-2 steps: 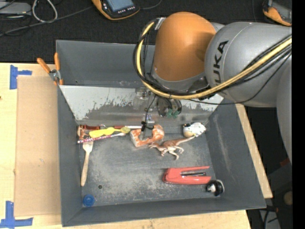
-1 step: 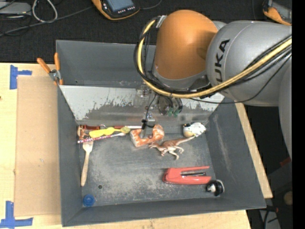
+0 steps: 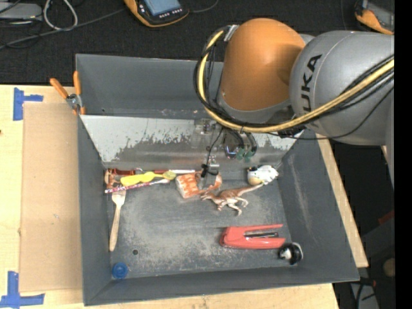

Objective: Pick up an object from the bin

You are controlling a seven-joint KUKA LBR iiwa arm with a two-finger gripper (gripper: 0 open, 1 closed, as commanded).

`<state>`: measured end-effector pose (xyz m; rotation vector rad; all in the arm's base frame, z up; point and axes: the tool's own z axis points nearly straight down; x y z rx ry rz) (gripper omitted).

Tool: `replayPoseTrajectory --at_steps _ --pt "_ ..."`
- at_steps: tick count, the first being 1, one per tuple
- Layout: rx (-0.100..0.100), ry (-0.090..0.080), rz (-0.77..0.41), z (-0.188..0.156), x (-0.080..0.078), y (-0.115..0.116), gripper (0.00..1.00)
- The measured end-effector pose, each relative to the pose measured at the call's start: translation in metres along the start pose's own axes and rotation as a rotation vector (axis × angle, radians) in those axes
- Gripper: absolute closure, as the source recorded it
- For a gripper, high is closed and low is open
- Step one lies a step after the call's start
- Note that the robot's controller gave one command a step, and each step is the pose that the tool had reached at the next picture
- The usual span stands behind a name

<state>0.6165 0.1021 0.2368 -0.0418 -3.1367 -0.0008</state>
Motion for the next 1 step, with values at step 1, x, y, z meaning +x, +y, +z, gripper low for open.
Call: replayPoseTrajectory --at_steps 1 --pt "-0.001 -0.003 -0.042 0.0015 0.0034 -0.0171 0.0"
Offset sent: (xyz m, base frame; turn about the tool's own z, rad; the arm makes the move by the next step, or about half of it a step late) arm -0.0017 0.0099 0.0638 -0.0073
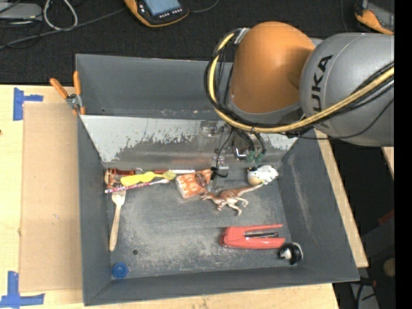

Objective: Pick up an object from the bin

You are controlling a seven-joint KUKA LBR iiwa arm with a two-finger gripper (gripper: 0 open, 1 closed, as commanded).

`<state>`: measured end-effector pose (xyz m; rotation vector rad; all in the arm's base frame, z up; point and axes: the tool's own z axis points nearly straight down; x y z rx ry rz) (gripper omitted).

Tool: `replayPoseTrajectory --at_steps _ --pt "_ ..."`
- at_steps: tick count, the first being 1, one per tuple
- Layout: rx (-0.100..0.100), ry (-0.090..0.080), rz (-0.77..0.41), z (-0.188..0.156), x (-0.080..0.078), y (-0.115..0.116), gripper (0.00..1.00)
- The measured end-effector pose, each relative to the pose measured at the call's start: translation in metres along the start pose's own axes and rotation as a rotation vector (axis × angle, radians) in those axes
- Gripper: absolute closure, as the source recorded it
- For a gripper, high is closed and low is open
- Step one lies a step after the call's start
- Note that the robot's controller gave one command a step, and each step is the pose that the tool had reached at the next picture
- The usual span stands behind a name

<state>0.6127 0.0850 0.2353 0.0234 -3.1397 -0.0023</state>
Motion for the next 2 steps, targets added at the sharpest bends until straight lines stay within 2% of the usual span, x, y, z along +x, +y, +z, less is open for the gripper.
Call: replayPoseTrajectory --at_steps 1,2 --pt "0.0 0.002 0.03 -0.057 -0.002 0.024 0.0" --pt "0.001 0.002 0.28 -0.024 0.002 0.003 0.0"
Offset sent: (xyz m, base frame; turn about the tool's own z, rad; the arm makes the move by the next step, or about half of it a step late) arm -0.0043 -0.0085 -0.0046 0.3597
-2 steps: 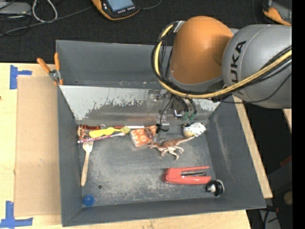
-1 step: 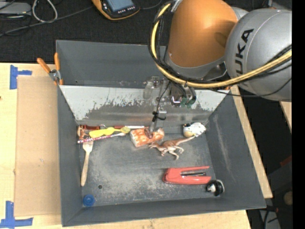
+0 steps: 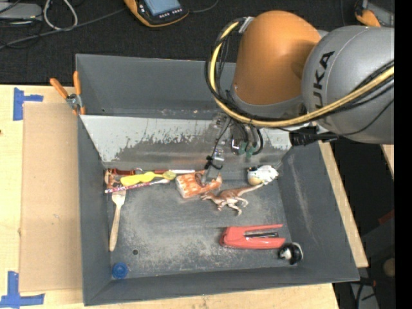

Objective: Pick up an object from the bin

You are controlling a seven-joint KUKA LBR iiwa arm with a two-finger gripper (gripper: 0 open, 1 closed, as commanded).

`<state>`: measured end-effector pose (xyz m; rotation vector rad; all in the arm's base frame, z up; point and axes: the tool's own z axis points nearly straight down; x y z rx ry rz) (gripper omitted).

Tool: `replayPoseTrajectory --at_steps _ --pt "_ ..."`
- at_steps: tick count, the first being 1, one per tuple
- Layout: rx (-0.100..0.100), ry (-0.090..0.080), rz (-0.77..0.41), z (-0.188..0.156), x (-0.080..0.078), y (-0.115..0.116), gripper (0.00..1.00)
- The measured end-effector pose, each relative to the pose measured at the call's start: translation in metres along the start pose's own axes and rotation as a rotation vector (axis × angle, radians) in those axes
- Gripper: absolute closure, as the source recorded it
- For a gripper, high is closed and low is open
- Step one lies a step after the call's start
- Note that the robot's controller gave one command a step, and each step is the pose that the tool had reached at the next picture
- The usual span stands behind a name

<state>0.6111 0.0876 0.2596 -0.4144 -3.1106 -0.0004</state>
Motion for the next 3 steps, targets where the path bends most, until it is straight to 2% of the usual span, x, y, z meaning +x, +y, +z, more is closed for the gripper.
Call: replayPoseTrajectory --at_steps 1,2,3 --pt "-0.002 -0.002 -0.114 0.011 0.015 -0.014 0.0" --pt "-0.002 -0.001 -0.215 0.016 0.009 -0.017 0.0" --pt "-0.003 -0.001 0.097 0.058 0.011 -0.015 0.0"
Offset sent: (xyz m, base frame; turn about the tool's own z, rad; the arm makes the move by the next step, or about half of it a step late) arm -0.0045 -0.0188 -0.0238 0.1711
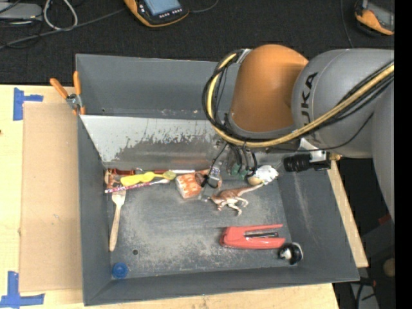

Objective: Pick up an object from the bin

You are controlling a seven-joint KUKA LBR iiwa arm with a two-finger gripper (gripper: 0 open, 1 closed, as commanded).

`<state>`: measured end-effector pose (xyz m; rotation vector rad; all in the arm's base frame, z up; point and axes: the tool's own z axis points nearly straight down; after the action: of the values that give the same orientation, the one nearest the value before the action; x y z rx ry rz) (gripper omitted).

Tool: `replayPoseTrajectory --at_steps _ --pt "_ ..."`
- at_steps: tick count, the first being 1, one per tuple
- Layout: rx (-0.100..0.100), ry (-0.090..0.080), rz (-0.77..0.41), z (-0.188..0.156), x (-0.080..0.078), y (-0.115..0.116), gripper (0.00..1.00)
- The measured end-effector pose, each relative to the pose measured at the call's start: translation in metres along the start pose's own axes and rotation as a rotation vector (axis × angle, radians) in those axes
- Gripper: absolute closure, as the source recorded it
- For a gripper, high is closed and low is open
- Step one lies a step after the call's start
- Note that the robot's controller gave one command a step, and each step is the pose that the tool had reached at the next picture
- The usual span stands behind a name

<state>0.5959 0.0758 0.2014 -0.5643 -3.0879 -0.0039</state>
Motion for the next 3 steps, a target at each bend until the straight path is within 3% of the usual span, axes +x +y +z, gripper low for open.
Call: replayPoseTrajectory --at_steps 1,2,3 --pt "-0.002 -0.006 -0.08 0.077 -0.003 0.0 0.0" --pt "-0.002 -0.002 -0.114 0.103 -0.012 -0.054 0.0" --pt "-0.001 0.001 -0.174 0.117 -0.017 -0.037 0.0"
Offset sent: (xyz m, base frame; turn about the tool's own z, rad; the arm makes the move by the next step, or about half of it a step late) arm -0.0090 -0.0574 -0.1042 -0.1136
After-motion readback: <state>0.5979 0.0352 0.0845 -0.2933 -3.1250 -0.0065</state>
